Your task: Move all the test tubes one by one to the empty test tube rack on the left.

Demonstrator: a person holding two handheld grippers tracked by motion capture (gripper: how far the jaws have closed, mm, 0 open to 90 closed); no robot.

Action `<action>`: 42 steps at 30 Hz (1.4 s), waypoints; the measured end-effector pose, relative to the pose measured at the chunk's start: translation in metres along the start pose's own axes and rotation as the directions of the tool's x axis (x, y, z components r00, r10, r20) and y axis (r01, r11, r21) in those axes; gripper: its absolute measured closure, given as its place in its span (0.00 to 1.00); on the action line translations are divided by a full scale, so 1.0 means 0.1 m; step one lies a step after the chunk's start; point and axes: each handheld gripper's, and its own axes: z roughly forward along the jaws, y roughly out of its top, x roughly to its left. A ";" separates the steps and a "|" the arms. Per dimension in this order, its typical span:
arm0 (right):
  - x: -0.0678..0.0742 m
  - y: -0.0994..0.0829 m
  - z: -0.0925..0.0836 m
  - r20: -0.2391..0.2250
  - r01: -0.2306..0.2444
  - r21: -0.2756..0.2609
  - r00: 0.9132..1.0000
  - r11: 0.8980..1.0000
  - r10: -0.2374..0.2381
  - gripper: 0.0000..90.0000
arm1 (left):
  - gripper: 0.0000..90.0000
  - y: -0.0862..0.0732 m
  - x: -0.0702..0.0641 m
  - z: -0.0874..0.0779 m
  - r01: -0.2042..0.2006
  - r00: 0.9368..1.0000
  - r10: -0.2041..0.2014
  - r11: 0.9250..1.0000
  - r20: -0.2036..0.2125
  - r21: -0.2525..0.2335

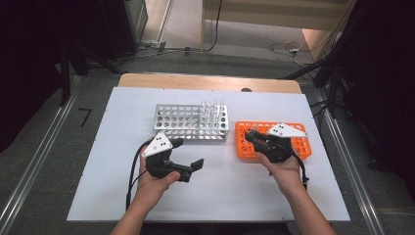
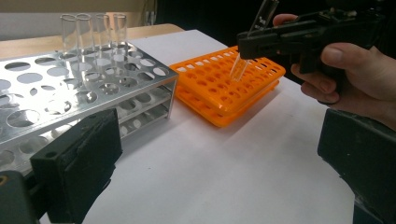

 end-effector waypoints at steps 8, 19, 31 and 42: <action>0.25 -0.05 -0.06 -0.071 0.023 0.000 0.997 1.000 -0.023 0.82 | 0.00 0.02 -0.05 0.01 -0.012 1.000 0.012 1.000 0.015 -0.006; 0.44 -0.18 -0.02 -0.124 0.059 0.039 0.991 0.997 -0.054 0.82 | 0.02 0.03 -0.15 0.05 -0.028 0.998 0.028 1.000 0.054 0.000; 0.78 -0.25 0.07 -0.217 0.152 0.063 0.967 0.986 -0.135 0.82 | 0.33 0.03 -0.26 0.14 -0.048 0.996 0.046 0.998 0.080 0.029; 1.01 -0.25 0.09 -0.288 0.187 0.062 0.944 0.980 -0.162 0.82 | 0.67 0.00 -0.42 0.24 -0.103 0.987 0.099 0.994 0.125 0.031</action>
